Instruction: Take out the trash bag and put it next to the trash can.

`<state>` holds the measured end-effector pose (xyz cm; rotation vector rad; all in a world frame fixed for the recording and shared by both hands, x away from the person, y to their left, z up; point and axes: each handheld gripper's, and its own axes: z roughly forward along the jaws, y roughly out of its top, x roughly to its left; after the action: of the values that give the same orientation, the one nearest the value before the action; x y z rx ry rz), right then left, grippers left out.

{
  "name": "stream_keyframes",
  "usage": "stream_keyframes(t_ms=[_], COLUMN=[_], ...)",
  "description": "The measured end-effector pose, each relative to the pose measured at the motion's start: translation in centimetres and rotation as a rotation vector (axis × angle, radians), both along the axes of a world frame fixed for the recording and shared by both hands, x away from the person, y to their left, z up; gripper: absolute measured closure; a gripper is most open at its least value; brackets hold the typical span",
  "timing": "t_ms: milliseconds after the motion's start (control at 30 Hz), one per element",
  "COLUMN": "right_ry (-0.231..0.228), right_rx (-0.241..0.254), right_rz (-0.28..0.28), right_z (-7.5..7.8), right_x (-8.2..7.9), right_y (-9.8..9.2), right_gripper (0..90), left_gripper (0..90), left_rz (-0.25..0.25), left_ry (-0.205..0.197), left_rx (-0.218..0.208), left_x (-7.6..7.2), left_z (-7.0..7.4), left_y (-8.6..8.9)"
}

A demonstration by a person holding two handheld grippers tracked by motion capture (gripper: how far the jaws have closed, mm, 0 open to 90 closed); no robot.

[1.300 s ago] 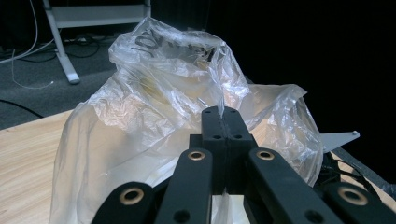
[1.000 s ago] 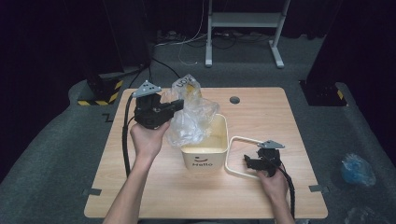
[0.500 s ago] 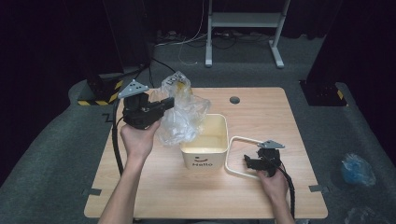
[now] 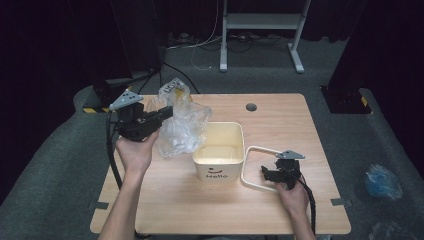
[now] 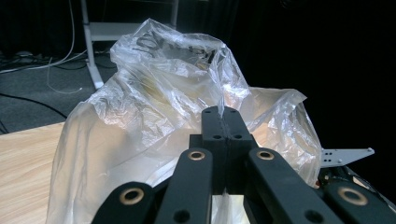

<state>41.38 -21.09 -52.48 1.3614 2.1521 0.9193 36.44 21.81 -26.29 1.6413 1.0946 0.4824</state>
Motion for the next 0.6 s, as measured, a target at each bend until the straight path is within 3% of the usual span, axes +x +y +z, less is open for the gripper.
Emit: stream_keyframes(t_ms=[600], right_ry=[0.0], right_rx=[0.0], right_rz=[0.0], right_z=[0.0], right_x=[0.0], right_y=[0.0], right_gripper=[14.2], left_gripper=[89.8], left_rz=[0.045], left_ry=[0.013], left_rx=[0.003], left_x=[-0.3], left_z=[-0.7], left_y=[2.1])
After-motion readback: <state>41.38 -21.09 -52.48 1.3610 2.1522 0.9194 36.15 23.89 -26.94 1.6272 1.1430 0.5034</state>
